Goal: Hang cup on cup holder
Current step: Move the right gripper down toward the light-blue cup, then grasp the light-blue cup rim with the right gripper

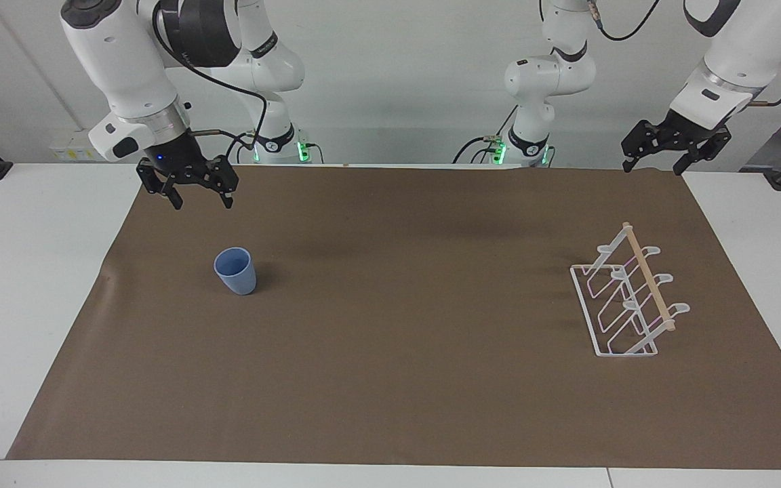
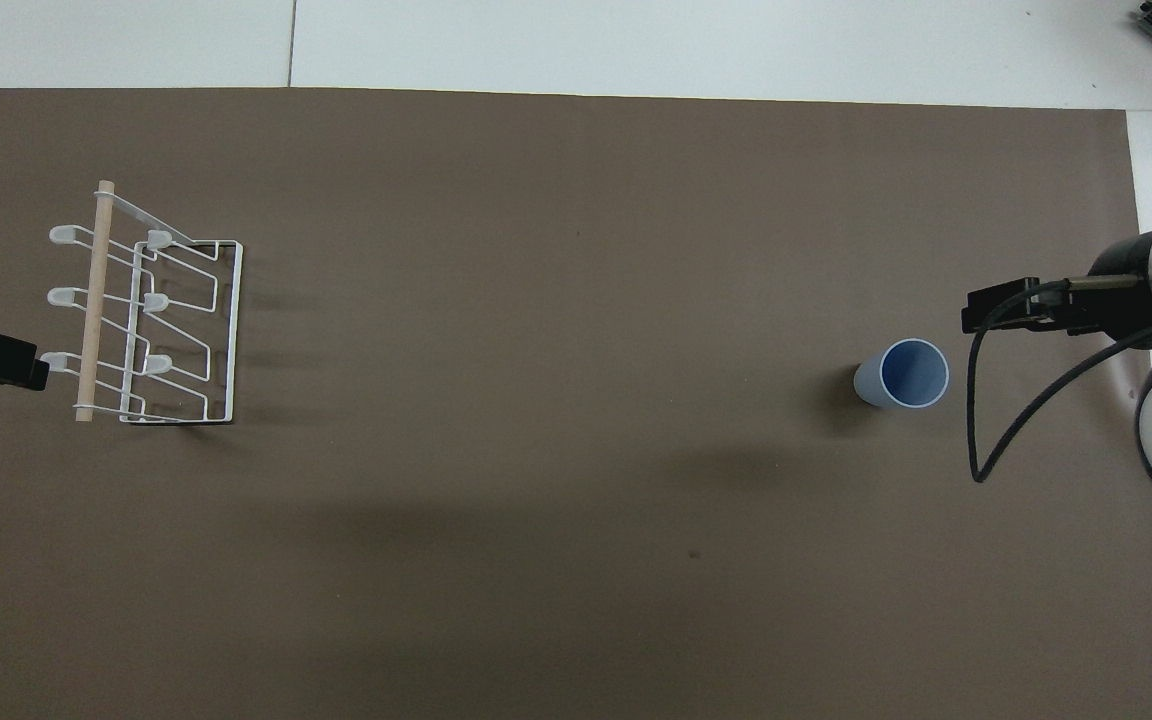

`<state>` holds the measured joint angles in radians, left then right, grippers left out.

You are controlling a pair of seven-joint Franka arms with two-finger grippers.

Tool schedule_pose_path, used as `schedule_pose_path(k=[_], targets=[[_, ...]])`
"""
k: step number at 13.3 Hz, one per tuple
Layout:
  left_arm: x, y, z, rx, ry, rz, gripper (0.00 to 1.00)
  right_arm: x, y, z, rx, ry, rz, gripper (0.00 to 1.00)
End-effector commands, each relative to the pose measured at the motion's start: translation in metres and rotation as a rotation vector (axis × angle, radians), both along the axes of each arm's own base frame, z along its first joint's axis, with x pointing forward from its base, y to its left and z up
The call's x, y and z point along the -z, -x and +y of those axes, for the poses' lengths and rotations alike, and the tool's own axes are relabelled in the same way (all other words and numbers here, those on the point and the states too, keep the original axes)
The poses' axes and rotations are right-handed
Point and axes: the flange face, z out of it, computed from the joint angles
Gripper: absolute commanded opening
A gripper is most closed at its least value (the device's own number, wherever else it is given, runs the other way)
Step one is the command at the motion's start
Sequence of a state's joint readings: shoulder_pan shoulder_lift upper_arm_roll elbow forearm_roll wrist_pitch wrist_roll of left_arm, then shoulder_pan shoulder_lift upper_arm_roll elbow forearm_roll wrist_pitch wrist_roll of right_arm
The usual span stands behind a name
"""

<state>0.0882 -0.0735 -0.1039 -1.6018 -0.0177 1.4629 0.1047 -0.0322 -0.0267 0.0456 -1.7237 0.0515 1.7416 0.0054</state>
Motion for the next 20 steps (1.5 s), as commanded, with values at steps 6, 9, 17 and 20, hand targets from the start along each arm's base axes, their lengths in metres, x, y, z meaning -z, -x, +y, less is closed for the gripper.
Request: schedule_pose_path(k=[6, 9, 17, 20], targets=[[-0.003, 0.007, 0.001, -0.010, -0.010, 0.002, 1.00, 0.097, -0.010, 0.021, -0.060, -0.007, -0.049, 1.00], [-0.003, 0.006, 0.002, -0.012, -0.012, 0.002, 1.00, 0.138, -0.019, 0.020, -0.057, -0.008, 0.008, 1.00], [-0.003, 0.007, 0.002, -0.012, -0.012, 0.001, 1.00, 0.200, -0.001, 0.034, -0.071, -0.005, -0.027, 1.00], [-0.003, 0.006, 0.002, -0.012, -0.012, 0.002, 1.00, 0.200, 0.000, 0.050, -0.081, -0.006, -0.030, 1.00]])
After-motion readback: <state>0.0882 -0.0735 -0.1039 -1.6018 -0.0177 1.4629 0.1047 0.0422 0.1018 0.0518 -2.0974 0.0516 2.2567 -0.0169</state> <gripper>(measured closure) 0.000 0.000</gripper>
